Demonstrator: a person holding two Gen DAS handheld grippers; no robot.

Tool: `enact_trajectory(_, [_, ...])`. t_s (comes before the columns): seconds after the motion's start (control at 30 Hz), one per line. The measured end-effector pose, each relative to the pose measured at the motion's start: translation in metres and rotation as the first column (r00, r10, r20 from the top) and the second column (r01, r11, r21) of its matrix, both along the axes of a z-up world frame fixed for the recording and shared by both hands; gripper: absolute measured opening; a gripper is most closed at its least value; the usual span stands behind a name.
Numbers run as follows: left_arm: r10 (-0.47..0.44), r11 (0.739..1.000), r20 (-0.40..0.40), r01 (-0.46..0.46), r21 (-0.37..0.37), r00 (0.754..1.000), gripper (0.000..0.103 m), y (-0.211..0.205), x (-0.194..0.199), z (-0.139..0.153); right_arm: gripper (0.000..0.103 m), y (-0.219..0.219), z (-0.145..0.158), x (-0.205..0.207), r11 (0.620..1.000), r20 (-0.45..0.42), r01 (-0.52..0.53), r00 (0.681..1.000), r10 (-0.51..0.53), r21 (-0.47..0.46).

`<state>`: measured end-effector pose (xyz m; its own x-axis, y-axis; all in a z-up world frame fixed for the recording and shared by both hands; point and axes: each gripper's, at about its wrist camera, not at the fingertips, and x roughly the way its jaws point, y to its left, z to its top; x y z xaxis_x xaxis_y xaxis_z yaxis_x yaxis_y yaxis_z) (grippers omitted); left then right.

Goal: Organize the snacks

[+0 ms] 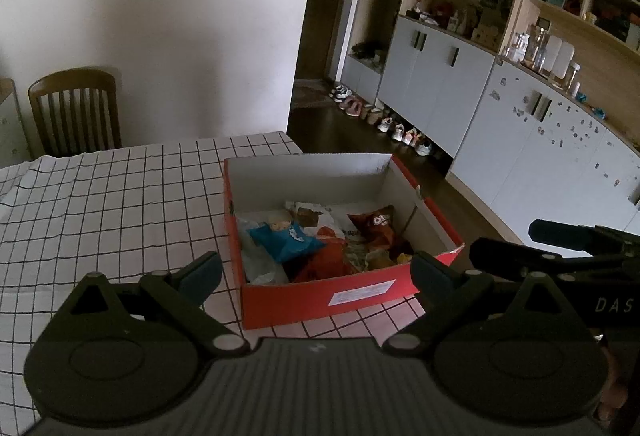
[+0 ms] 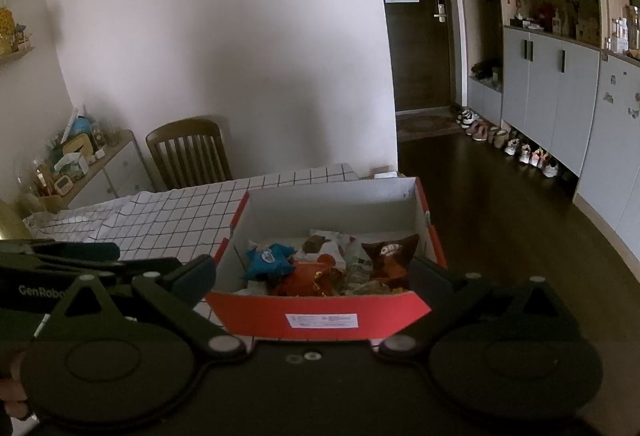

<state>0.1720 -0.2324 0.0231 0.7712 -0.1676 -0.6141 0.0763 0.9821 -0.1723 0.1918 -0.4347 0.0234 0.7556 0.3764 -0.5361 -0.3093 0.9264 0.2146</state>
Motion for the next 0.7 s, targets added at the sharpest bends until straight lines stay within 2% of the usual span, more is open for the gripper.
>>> enact_trajectory(0.7, [0.004,1.000,-0.010,-0.005,-0.007,1.000,0.101,-0.0030,0.0008,-0.0010,0.103,-0.0020,-0.0018,-0.0007,1.000,-0.006,0.005,1.000,-0.005,0.003])
